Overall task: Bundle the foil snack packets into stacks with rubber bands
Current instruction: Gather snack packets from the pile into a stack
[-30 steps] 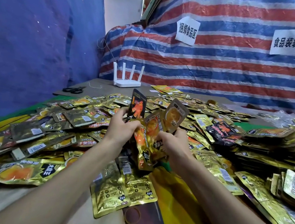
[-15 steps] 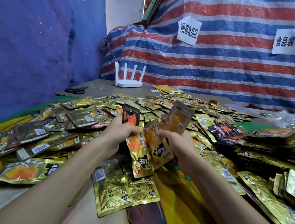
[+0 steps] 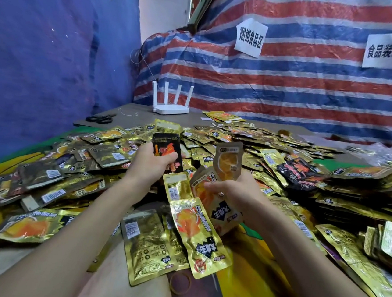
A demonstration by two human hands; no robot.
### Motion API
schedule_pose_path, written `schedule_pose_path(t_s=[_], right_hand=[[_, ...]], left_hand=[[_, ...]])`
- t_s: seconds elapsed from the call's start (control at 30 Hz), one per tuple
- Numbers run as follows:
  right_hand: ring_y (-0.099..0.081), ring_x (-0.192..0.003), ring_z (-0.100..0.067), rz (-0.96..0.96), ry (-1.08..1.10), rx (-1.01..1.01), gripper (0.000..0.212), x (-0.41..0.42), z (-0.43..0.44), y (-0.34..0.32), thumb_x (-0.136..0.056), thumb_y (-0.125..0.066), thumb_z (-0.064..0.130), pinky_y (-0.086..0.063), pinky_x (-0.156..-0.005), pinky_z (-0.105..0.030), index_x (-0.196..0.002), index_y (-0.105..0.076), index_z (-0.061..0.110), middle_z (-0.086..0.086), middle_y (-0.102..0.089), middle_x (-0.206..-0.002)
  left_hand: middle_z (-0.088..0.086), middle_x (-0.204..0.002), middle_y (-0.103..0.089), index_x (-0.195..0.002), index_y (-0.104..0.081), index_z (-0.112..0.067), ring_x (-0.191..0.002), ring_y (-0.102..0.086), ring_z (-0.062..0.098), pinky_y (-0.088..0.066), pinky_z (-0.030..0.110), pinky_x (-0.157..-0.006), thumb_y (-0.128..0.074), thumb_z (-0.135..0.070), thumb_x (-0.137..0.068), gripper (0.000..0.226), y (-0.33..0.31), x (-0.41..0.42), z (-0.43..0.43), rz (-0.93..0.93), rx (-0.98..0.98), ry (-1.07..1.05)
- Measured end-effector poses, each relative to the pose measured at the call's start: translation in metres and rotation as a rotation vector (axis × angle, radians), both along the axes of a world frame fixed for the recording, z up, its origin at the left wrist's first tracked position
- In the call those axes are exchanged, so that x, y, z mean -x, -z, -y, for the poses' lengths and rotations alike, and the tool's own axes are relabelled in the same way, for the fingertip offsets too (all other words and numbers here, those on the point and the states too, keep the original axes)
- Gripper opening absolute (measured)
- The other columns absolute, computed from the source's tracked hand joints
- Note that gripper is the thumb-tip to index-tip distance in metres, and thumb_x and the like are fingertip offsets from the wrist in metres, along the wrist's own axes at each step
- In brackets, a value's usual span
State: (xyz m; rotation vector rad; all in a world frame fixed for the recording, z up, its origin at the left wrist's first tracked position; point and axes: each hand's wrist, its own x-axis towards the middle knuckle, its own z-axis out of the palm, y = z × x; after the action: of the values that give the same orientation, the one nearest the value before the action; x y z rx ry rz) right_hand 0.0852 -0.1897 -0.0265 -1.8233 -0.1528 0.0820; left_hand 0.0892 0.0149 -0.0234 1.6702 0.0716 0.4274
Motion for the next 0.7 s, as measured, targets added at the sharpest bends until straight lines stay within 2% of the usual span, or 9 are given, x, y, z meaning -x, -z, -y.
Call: schedule_pose_path(t_s=[0.17,0.27,0.33,0.4,0.47,0.53,0.57,0.63,0.7], right_hand=[[-0.075,-0.075,-0.026,-0.160,0.020,-0.095,0.021,-0.001,0.002,-0.003,-0.080,-0.078,0.006,-0.057,-0.064,-0.036,-0.099,-0.070,0.012,-0.006,-0.078,-0.082],[-0.074,-0.066,-0.026,-0.203,0.081,-0.210,0.022,-0.001,0.002,-0.003,-0.078,-0.078,0.004,-0.058,-0.063,-0.039,-0.096,-0.067,0.010,-0.008,-0.078,-0.079],[-0.074,-0.067,-0.028,-0.209,0.143,-0.323,0.026,-0.002,0.002,-0.003,-0.078,-0.079,0.006,-0.059,-0.069,-0.045,-0.100,-0.067,0.008,-0.009,-0.077,-0.078],[-0.075,-0.066,-0.028,-0.202,0.191,-0.433,0.025,-0.003,0.002,-0.005,-0.079,-0.080,0.008,-0.059,-0.066,-0.045,-0.099,-0.065,0.007,-0.010,-0.077,-0.078],[-0.074,-0.062,-0.026,-0.194,0.221,-0.524,0.023,-0.003,0.001,-0.006,-0.081,-0.079,0.008,-0.059,-0.059,-0.042,-0.098,-0.062,0.008,-0.010,-0.077,-0.076],[-0.074,-0.062,-0.026,-0.193,0.244,-0.571,0.022,-0.002,-0.002,-0.008,-0.084,-0.077,0.008,-0.060,-0.055,-0.043,-0.099,-0.061,0.007,-0.010,-0.076,-0.074],[-0.075,-0.067,-0.028,-0.198,0.238,-0.576,0.023,0.000,-0.004,-0.008,-0.086,-0.076,0.008,-0.062,-0.060,-0.047,-0.102,-0.061,0.006,-0.011,-0.077,-0.078],[-0.073,-0.080,-0.033,-0.232,0.195,-0.562,0.023,0.003,-0.010,-0.009,-0.089,-0.073,0.012,-0.060,-0.079,-0.058,-0.108,-0.064,0.003,-0.015,-0.076,-0.092],[-0.073,-0.079,-0.032,-0.280,0.130,-0.558,0.021,0.007,-0.013,-0.009,-0.094,-0.068,0.017,-0.062,-0.071,-0.053,-0.109,-0.068,0.003,-0.016,-0.076,-0.098]], left_hand=[[0.014,-0.092,-0.076,-0.103,-0.069,0.000,-0.081,-0.075,0.020,-0.061,0.032,-0.066,-0.062,-0.002,-0.095,0.010,-0.006,0.003,0.000,0.006,0.359,0.089],[0.008,-0.079,-0.076,-0.099,-0.067,-0.011,-0.081,-0.070,0.027,-0.057,0.037,-0.070,-0.056,-0.010,-0.100,0.012,-0.011,0.005,0.000,0.006,0.491,0.115],[-0.001,-0.073,-0.070,-0.102,-0.062,-0.024,-0.078,-0.060,0.022,-0.049,0.036,-0.066,-0.050,-0.018,-0.105,0.014,-0.010,0.006,0.000,0.080,0.277,0.030],[0.004,-0.080,-0.058,-0.100,-0.057,-0.036,-0.072,-0.052,0.017,-0.047,0.028,-0.060,-0.045,-0.024,-0.107,0.018,-0.007,0.009,0.001,0.227,-0.031,-0.074],[0.006,-0.080,-0.050,-0.098,-0.056,-0.034,-0.064,-0.046,0.012,-0.040,0.016,-0.051,-0.047,-0.018,-0.106,0.020,-0.008,0.016,0.007,0.425,-0.089,-0.079],[0.002,-0.078,-0.049,-0.102,-0.056,-0.024,-0.059,-0.044,0.006,-0.039,0.016,-0.049,-0.054,-0.011,-0.102,0.013,-0.009,0.019,0.014,0.543,-0.162,-0.013],[0.000,-0.081,-0.051,-0.106,-0.055,-0.020,-0.060,-0.044,0.004,-0.040,0.017,-0.050,-0.060,-0.013,-0.099,0.011,-0.008,0.020,0.020,0.531,-0.248,0.047],[0.000,-0.098,-0.056,-0.115,-0.053,-0.019,-0.069,-0.049,0.005,-0.045,0.023,-0.058,-0.074,-0.028,-0.090,0.034,-0.002,0.022,0.036,0.387,-0.411,0.155],[-0.002,-0.112,-0.055,-0.120,-0.051,-0.023,-0.088,-0.056,0.009,-0.048,0.022,-0.073,-0.083,-0.044,-0.077,0.058,0.005,0.021,0.050,0.223,-0.513,0.162]])
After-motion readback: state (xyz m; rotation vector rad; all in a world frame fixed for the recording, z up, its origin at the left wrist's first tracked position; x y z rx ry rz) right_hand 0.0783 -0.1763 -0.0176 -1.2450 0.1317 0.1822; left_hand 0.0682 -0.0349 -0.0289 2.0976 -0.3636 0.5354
